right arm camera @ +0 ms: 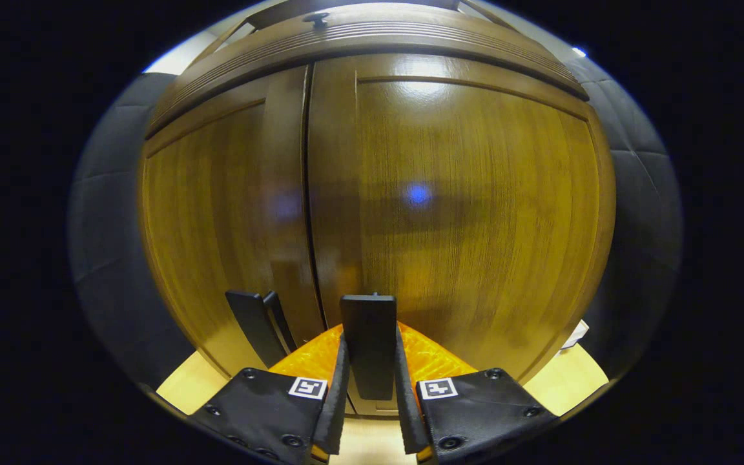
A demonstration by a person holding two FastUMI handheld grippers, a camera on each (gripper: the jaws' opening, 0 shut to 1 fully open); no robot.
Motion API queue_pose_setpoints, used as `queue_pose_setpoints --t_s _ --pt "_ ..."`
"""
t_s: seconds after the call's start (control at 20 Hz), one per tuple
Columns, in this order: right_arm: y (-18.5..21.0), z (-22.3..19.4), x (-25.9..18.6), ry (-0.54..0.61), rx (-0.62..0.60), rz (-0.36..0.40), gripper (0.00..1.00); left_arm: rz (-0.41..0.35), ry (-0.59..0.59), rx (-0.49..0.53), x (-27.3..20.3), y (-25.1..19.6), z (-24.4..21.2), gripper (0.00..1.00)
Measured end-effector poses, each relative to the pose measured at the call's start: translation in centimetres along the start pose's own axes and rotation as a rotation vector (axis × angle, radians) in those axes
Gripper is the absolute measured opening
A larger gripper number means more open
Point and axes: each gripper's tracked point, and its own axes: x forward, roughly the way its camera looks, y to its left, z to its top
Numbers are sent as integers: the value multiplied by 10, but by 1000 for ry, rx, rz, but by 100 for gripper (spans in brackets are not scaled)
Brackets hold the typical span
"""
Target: Open the right door of the double-door shoe cabinet with the right hand, and open the left door with the left hand.
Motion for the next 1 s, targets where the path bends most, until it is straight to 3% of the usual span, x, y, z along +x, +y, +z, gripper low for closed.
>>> queue_pose_setpoints --t_s 0.25,0.45,0.5,0.55,0.6,0.7,1.0 --pt "0 -2 1 -12 -49 27 24 7 2 8 0 -1 2 96" --pt "1 -2 1 11 -60 84 4 0 1 -6 -2 0 3 95" --pt "2 -2 1 15 -62 88 4 -1 2 -5 -3 0 4 95" --pt "1 -3 1 13 -68 83 10 -3 2 -4 -4 1 4 95" --pt "1 -2 0 11 -74 74 4 -5 0 0 -5 0 6 95" --pt "1 -2 0 10 -77 62 7 -10 -9 10 -6 1 9 95" --pt "1 -4 -2 12 -87 58 4 -24 -49 14 -8 3 15 95"
